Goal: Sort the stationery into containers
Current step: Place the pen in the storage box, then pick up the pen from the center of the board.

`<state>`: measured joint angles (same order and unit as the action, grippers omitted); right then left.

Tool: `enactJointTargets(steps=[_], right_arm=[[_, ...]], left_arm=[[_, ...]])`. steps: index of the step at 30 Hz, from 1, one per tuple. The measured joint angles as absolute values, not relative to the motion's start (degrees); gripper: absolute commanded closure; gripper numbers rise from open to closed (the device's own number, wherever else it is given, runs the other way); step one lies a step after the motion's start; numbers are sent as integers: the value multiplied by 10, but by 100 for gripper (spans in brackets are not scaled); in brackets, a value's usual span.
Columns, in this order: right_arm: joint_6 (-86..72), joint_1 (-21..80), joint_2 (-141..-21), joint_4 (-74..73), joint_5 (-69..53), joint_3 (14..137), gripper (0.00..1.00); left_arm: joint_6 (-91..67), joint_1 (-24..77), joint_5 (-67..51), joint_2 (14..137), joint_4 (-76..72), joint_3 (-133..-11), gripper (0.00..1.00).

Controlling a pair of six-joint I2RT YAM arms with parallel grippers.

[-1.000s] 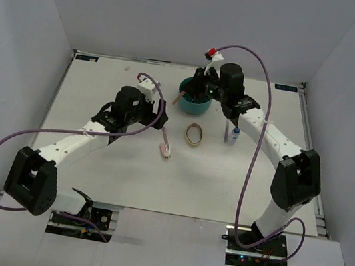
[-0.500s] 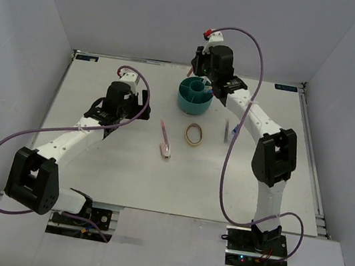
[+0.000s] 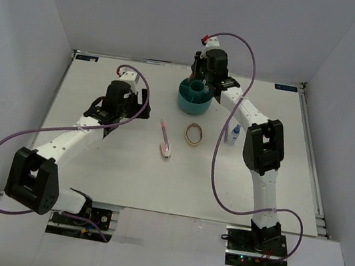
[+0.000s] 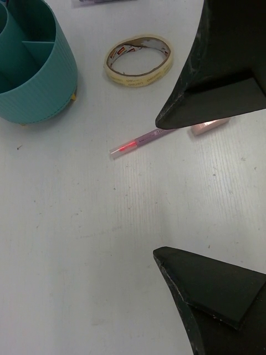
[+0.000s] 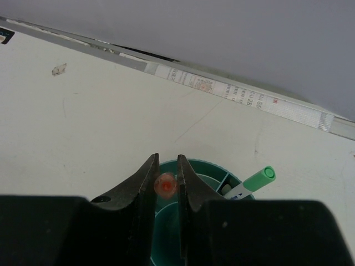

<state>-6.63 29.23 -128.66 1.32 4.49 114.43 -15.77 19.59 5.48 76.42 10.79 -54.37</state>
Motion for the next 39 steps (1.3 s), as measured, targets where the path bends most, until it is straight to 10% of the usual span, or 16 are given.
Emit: enactJointTargets(steps=[4,11,21,39], right_arm=[[-72,292,-1289,15,34,1136,89],[-77,292,-1289,21,17,1110,49],[-71,293,-1262,27,13,1071,32],[-70,293,-701,92,70,575,4]], left_arm=[[-159,196,51,764,108,-544,2],[-162,196,41,766,110,-544,2],[-172,196,36,776,119,-544,2],[-277,252,37,983,251,-688,6]])
